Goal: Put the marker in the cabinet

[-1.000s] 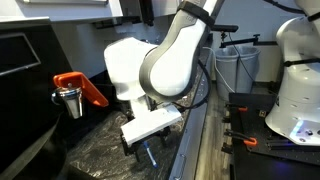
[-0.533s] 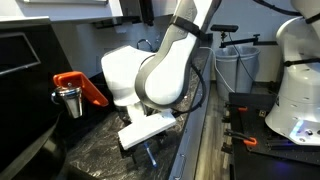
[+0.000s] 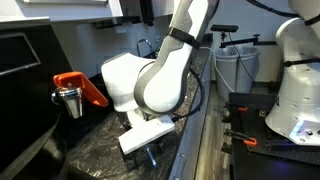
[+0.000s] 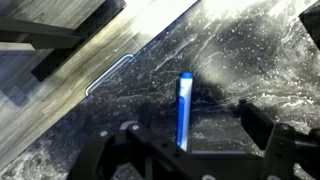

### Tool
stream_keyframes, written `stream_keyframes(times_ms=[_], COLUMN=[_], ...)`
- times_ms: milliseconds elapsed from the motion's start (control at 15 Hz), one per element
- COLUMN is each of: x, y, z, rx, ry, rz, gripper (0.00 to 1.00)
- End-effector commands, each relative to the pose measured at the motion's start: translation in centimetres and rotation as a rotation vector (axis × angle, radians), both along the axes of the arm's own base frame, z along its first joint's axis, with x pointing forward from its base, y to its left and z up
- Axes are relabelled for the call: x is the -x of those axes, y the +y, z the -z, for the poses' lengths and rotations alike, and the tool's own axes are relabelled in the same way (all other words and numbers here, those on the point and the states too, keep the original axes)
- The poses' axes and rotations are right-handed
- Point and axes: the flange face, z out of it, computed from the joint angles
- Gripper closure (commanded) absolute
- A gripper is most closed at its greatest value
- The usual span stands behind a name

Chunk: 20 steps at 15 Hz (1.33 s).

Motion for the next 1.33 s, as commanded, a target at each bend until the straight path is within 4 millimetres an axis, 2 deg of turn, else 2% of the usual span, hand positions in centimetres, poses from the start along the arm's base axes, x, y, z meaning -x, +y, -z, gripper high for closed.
stream_keyframes(times_ms=[0, 533, 667, 867, 1267], x=[-0.2, -0.3, -0.3, 0.0, 1.8], y=[0.4, 0.5, 0.5, 0.4, -0.1], z=[0.1, -0.4, -0.5, -1.4, -6.3], rx=[0.002, 0.000, 0.001, 0.012, 0.060], ry=[-0.018, -0.036, -0.038, -0.051, -0.110], rz=[0.005, 0.004, 0.004, -0.002, -0.061], gripper=[0.36, 0.98, 1.00, 0.97, 0.97])
